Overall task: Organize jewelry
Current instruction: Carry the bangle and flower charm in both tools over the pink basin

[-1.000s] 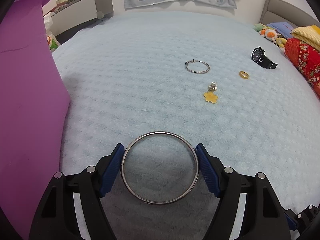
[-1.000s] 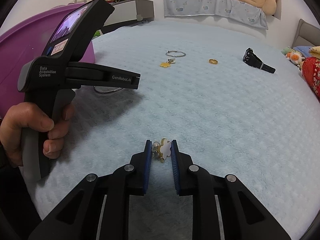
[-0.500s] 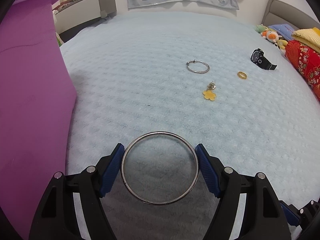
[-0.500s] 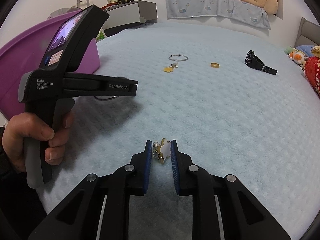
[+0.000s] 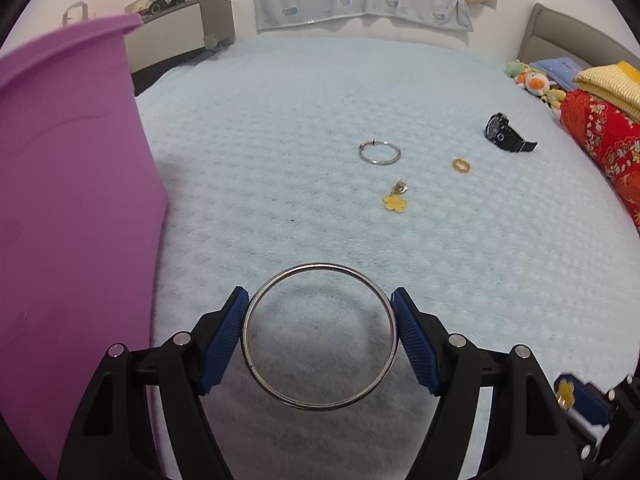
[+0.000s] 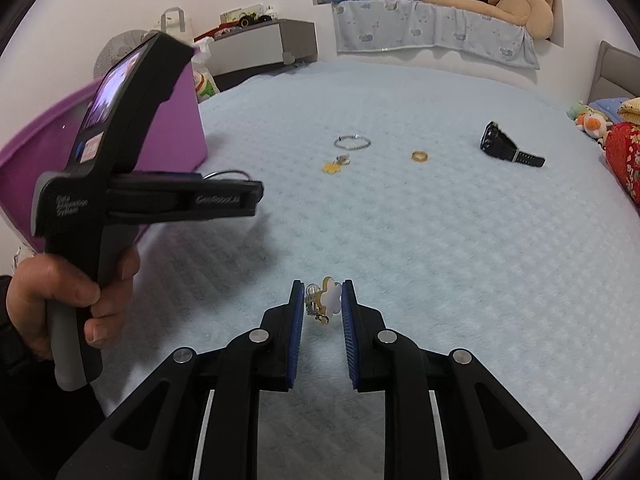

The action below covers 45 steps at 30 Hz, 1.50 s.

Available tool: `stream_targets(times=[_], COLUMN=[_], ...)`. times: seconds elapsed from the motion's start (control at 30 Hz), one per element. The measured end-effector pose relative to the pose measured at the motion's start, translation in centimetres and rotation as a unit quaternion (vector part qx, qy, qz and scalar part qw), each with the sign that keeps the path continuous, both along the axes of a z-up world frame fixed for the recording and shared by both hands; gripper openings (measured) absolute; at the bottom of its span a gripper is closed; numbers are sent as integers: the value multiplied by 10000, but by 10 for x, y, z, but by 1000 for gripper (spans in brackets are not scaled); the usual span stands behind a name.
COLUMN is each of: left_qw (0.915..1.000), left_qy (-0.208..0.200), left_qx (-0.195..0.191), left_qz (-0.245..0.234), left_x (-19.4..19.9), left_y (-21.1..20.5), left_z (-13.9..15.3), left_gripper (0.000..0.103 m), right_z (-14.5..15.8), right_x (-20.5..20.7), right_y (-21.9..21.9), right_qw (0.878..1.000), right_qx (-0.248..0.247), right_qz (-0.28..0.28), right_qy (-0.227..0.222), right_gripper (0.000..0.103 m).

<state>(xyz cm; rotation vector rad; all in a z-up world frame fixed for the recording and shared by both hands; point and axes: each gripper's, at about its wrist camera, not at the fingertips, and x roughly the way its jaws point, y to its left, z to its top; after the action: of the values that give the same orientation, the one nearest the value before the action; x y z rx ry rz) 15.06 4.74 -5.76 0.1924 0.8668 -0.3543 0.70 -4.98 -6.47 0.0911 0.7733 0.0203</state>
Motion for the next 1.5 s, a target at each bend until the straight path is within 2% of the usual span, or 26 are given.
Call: stream_targets(times=[0.43,0.7,0.9,1.1,1.2,1.33,1.5], left_qw=[9977,9940,9894,9822,9761,9683,9537], left_qy=[-452,-691,-908,-1179,-1281,-1308,-1159], left_qx=[-366,-636,-891,-990,-989,-891,-782], left_qz=[337,568,704,1078,1449,1931,2661], left_x=[-47,-72,-83,-96,-101,-103,-99], left_y=[17,24,28,56,83,117,159], left_z=[73,126,164,203,218,226,222], left_gripper=[71,71,71,71,71,71,71], right_z=[59,116,148,174,185,198,211], right_x=[-5,6,19,37,51,69,95], right_y=[-34,-36,-30,-12,5,35,76], right_qw=[9994,9964,9933,9892,9854,9789,9680], right_qx=[118,272,332,448,621,816,1005], right_qz=[29,331,610,973,1220,1602,2132], right_qy=[-326,-735,-929,-997,-1008,-973,-859], right_gripper=[18,18,18,18,18,18,18])
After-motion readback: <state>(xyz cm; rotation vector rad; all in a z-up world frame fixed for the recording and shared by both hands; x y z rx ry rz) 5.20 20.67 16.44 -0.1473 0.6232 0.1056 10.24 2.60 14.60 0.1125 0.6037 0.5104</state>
